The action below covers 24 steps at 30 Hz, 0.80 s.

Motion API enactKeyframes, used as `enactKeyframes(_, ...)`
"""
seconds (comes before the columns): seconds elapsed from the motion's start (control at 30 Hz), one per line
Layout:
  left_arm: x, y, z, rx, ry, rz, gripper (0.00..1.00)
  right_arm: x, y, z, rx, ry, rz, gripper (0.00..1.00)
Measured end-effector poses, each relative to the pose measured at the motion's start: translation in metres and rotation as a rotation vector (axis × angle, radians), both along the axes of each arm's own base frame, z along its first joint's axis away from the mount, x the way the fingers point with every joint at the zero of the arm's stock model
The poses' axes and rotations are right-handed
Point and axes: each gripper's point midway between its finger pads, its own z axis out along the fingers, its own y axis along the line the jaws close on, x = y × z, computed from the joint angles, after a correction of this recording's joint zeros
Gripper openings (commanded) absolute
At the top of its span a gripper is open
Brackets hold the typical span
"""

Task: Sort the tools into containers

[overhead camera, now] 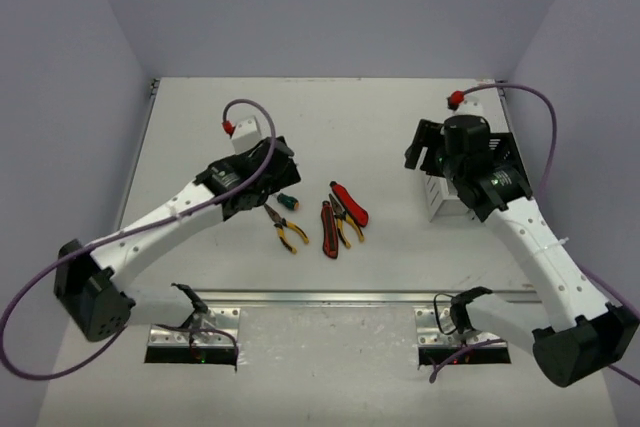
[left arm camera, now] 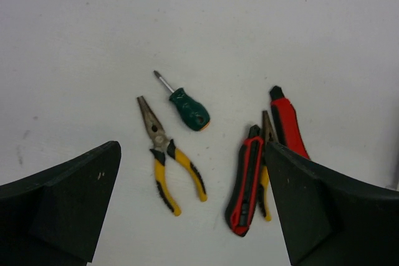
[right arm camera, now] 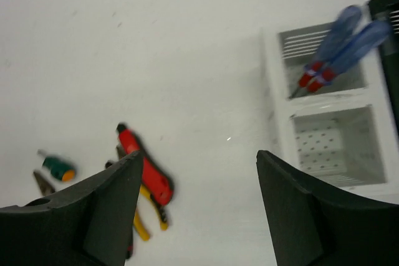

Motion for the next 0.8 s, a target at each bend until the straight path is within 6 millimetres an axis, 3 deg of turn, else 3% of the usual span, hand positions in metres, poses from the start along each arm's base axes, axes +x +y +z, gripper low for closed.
enactKeyframes(0.07, 0.027, -0.019, -0.006, -0.010, 0.021, 0.057, 0.90, -0.024, 0.034, -0.009, 0.015, 0.036, 0.147, 0.72)
enactKeyframes(0.13, 0.044, -0.029, -0.020, -0.012, 0.052, 0.104, 0.84, -0.047, 0.048, -0.025, 0.021, 0.095, 0.239, 0.72)
enactKeyframes(0.3, 0.067, -0.030, -0.070, 0.025, 0.178, 0.204, 0.70, -0.082, 0.050, -0.050, 0.031, 0.169, 0.320, 0.73)
enactKeyframes(0.4, 0.082, -0.032, -0.105, 0.052, 0.245, 0.253, 0.63, -0.100, 0.047, -0.049, 0.044, 0.160, 0.355, 0.73)
enactKeyframes(0.5, 0.079, -0.030, -0.138, 0.078, 0.319, 0.271, 0.56, -0.106, 0.048, -0.041, 0.057, 0.127, 0.388, 0.73)
enactKeyframes(0.6, 0.076, -0.033, -0.157, 0.087, 0.363, 0.267, 0.57, -0.109, 0.052, -0.041, 0.068, 0.117, 0.417, 0.74)
enactKeyframes(0.8, 0.081, -0.036, -0.158, 0.085, 0.361, 0.269, 0.57, -0.117, 0.054, -0.066, 0.063, 0.186, 0.446, 0.73)
